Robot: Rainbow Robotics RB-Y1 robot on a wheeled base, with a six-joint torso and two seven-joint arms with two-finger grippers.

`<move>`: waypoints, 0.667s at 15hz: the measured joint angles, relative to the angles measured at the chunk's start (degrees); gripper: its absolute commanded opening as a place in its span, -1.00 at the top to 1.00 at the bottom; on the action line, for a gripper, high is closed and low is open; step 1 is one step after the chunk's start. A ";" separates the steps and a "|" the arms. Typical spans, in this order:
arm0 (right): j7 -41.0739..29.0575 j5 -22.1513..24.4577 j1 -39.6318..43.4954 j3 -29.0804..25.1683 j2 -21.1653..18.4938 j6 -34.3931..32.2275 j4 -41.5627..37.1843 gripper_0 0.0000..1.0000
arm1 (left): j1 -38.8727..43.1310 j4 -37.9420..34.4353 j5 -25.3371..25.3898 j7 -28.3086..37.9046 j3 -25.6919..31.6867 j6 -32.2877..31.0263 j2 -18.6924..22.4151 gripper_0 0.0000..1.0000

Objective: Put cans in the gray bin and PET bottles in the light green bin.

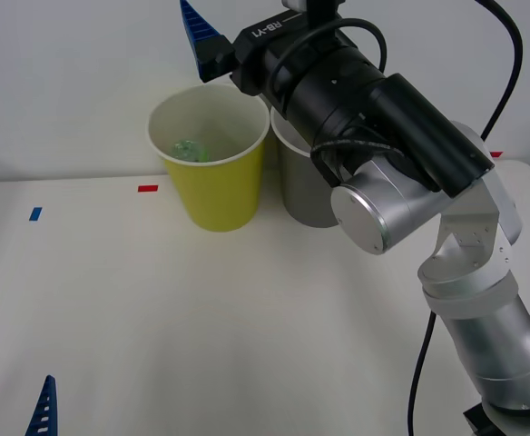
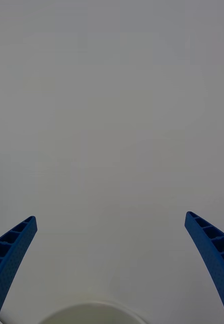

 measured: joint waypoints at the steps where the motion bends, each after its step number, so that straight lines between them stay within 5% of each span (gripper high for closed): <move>1: 0.14 0.73 2.30 -0.55 -0.22 0.01 -2.26 -1.00 | 0.00 0.00 0.00 0.00 0.00 0.00 0.00 -1.00; 10: 0.48 4.51 27.72 -7.78 -0.65 0.03 -23.29 -1.00 | 0.00 0.00 0.00 0.00 0.00 0.00 0.00 -1.00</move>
